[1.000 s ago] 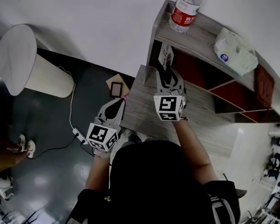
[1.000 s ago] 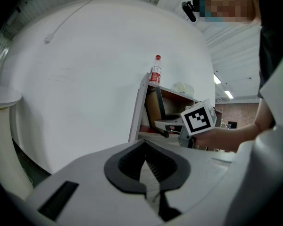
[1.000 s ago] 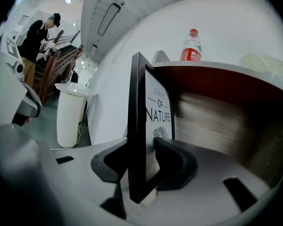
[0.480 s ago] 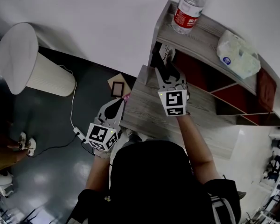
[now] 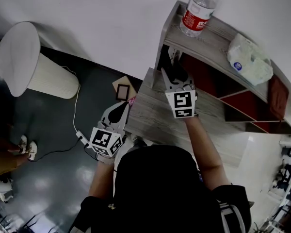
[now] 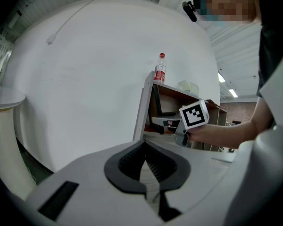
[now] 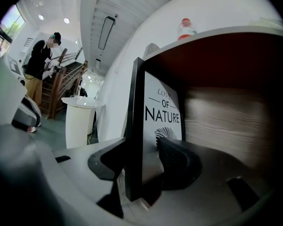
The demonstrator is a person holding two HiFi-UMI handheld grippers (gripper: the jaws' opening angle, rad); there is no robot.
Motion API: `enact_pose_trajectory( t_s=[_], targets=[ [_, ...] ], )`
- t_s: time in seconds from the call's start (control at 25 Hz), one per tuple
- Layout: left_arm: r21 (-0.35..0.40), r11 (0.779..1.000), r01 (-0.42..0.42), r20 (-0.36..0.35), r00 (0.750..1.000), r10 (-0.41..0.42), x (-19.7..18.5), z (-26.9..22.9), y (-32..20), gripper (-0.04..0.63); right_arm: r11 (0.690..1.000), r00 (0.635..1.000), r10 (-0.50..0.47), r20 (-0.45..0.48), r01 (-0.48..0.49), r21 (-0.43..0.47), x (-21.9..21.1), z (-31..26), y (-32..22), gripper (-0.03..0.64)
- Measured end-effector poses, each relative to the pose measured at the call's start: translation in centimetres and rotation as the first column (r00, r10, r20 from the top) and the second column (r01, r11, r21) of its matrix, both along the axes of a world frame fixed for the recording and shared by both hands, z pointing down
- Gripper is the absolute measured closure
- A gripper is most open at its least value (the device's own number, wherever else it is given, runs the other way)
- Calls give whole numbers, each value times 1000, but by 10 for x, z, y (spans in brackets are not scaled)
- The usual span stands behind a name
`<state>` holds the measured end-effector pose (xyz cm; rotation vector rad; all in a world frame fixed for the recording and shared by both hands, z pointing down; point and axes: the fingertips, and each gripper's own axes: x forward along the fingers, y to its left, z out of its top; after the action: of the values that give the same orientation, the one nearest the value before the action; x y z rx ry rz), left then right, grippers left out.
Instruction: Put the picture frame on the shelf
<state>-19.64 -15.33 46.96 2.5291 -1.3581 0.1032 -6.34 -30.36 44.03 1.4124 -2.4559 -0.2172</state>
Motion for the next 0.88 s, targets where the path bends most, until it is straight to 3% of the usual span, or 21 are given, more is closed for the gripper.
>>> enact_pose_trajectory(
  t_s=[0.88],
  targets=[
    [1, 1000, 16, 4, 1000, -16, 2, -1, 8, 586, 998, 999, -53, 3, 53, -26, -15, 4, -1, 402]
  ],
)
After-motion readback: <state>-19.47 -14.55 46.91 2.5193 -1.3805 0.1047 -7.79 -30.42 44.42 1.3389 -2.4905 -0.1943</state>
